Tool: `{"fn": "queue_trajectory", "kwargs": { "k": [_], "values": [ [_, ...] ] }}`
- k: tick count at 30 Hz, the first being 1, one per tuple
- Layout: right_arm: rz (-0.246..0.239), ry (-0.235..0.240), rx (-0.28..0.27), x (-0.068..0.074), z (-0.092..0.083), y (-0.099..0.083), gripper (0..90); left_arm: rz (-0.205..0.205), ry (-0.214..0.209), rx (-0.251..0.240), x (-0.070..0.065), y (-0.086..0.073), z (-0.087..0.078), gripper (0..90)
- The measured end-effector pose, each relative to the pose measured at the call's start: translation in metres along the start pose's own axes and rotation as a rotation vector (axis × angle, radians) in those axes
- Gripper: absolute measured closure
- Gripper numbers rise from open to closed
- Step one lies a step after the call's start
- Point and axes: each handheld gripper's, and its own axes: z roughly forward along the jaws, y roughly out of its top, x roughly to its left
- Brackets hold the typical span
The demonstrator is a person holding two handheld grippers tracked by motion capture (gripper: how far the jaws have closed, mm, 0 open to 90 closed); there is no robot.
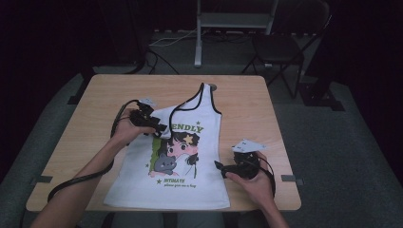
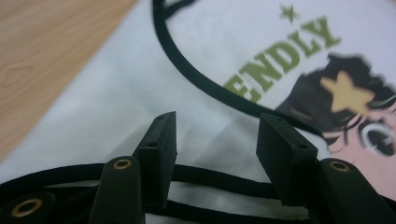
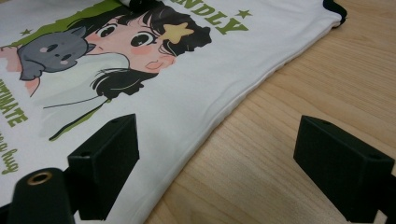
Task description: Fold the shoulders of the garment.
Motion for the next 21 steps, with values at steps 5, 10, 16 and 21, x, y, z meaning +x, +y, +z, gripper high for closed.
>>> {"fn": "queue_trajectory", "kwargs": {
  "k": [5, 10, 16, 21],
  "values": [
    [0.002, -0.001, 0.004, -0.001, 0.001, -0.001, 13.6, 0.055, 0.044, 0.008, -0.01, -0.011, -0.004, 47.2],
    [-0.003, 0.0, 0.002, 0.0, 0.001, 0.0, 13.7, 0.064, 0.049, 0.0, -0.013, -0.017, -0.006, 47.2],
    [0.002, -0.003, 0.001, -0.001, 0.0, 0.0, 13.6, 0.061, 0.038, 0.004, -0.012, -0.022, -0.011, 47.2],
    [-0.001, -0.002, 0.005, -0.001, 0.001, 0.0, 13.7, 0.031, 0.033, -0.004, -0.01, -0.023, -0.011, 44.8]
  ]
}}
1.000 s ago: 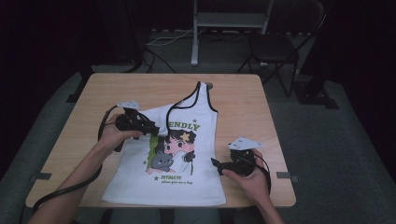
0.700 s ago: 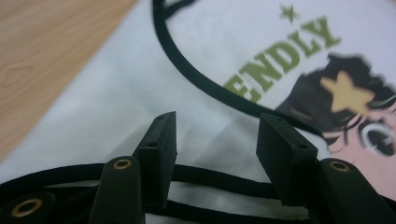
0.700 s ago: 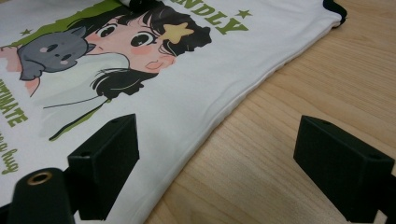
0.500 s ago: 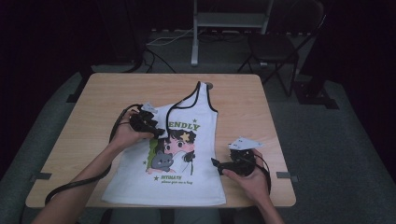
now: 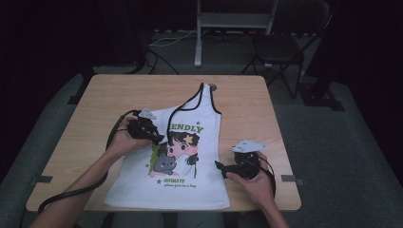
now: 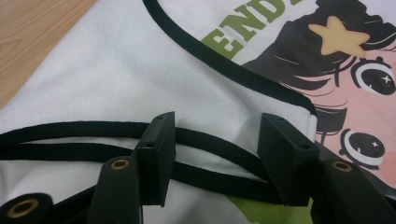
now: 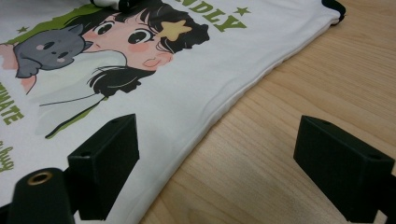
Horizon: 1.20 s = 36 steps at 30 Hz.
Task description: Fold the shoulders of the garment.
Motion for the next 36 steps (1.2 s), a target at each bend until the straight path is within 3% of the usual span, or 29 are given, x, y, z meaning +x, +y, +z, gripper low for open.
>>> {"fn": "queue_trajectory", "kwargs": {
  "k": [4, 5, 6, 7, 9, 18, 27, 36],
  "values": [
    [0.003, -0.001, -0.002, -0.001, 0.0, 0.0, 13.6, -0.035, -0.009, -0.02, 0.004, 0.0, 0.001, 37.3],
    [0.004, -0.001, -0.003, -0.001, 0.0, -0.001, 13.6, -0.064, -0.018, -0.029, 0.005, 0.0, 0.001, 32.2],
    [0.006, -0.001, -0.002, -0.001, 0.0, -0.001, 13.7, -0.151, -0.029, -0.066, 0.011, 0.0, 0.0, 29.4],
    [0.006, -0.001, -0.002, -0.001, 0.0, -0.001, 13.7, -0.151, -0.029, -0.066, 0.011, 0.0, 0.0, 23.4],
    [0.009, -0.002, 0.001, -0.002, 0.0, -0.001, 13.7, -0.176, -0.016, -0.077, 0.013, 0.0, -0.002, 19.7],
    [0.003, -0.002, 0.001, -0.002, 0.002, -0.001, 13.6, -0.189, -0.04, -0.151, 0.012, -0.008, -0.012, 19.6],
    [0.006, -0.002, 0.0, -0.004, 0.003, 0.001, 13.6, -0.24, -0.036, -0.28, 0.013, -0.026, -0.045, 19.6],
    [0.015, -0.008, -0.002, -0.01, 0.003, 0.005, 13.6, -0.286, 0.016, -0.361, 0.018, -0.059, -0.081, 19.7]
  ]
}}
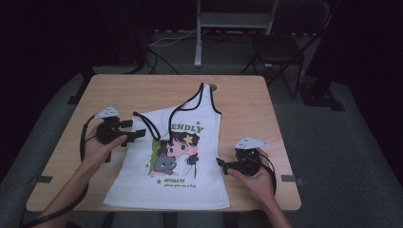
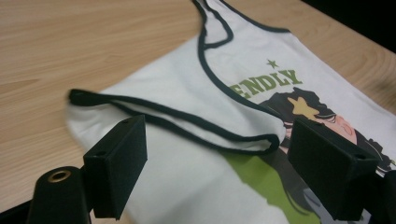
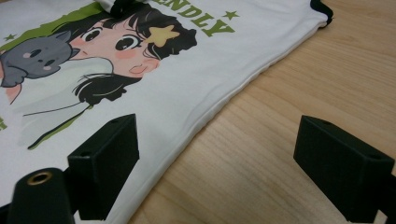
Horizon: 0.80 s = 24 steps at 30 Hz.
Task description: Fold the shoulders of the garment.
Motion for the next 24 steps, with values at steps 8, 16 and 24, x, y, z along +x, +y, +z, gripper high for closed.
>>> {"fn": "queue_trajectory", "kwargs": {
  "k": [8, 16, 24],
  "values": [
    [-0.008, -0.003, -0.006, -0.003, 0.003, 0.01, 13.6, 0.001, 0.055, -0.044, 0.005, -0.012, -0.028, 19.7],
    [-0.01, -0.004, -0.014, -0.005, 0.002, 0.013, 13.6, 0.005, 0.088, -0.087, 0.006, -0.013, -0.049, 19.7],
    [-0.002, -0.008, -0.018, -0.007, 0.001, 0.012, 13.6, -0.003, 0.154, -0.136, 0.015, -0.017, -0.079, 19.6]
  ]
}}
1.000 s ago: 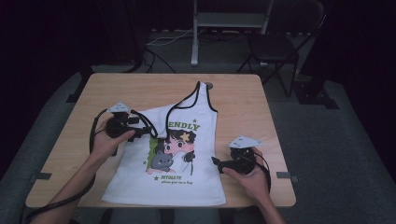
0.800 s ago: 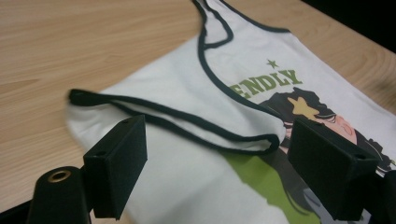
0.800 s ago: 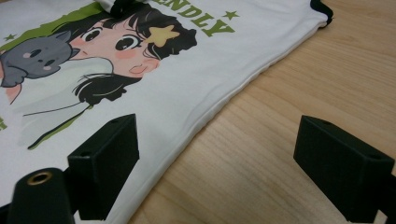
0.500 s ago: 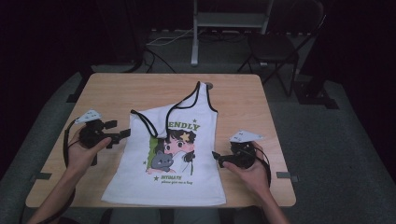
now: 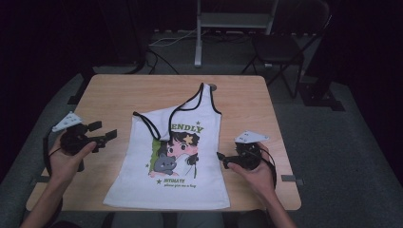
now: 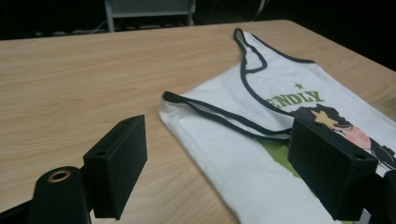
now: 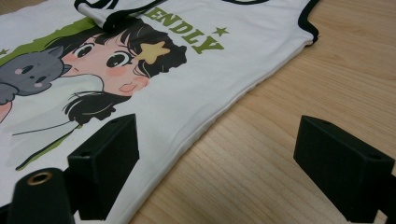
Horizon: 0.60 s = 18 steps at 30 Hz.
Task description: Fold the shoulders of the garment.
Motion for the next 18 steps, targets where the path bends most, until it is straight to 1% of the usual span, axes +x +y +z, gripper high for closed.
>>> {"fn": "queue_trajectory", "kwargs": {
  "k": [2, 4, 5, 6, 7, 8, 10, 12, 15, 18],
  "values": [
    [-0.002, -0.001, -0.002, 0.0, 0.0, 0.0, 13.6, 0.001, 0.024, -0.006, 0.004, -0.003, -0.008, 19.7],
    [0.002, -0.002, -0.001, -0.001, 0.0, 0.0, 13.6, -0.01, 0.036, -0.011, 0.007, -0.008, -0.016, 19.7],
    [0.0, -0.002, 0.0, -0.001, 0.0, 0.0, 13.6, -0.012, 0.049, -0.011, 0.009, -0.011, -0.02, 19.7],
    [0.003, -0.004, 0.002, -0.002, 0.0, 0.0, 13.6, -0.004, 0.068, -0.007, 0.011, -0.015, -0.024, 19.7],
    [0.001, -0.004, 0.001, -0.002, 0.0, -0.001, 13.6, -0.005, 0.077, -0.007, 0.013, -0.018, -0.028, 19.6],
    [0.0, -0.004, 0.0, -0.003, 0.0, -0.001, 13.6, -0.013, 0.079, -0.012, 0.016, -0.023, -0.032, 19.7],
    [0.003, -0.005, 0.001, -0.004, 0.0, -0.001, 13.6, -0.018, 0.098, -0.01, 0.021, -0.031, -0.039, 19.6],
    [0.003, -0.007, 0.001, -0.004, 0.0, 0.0, 13.6, -0.04, 0.118, -0.029, 0.027, -0.039, -0.046, 19.7],
    [0.003, -0.006, 0.004, -0.005, 0.0, 0.0, 13.6, -0.063, 0.141, -0.041, 0.035, -0.049, -0.055, 19.6],
    [0.002, -0.007, 0.003, -0.006, 0.001, 0.001, 13.6, -0.072, 0.149, -0.044, 0.04, -0.057, -0.061, 19.6]
  ]
}}
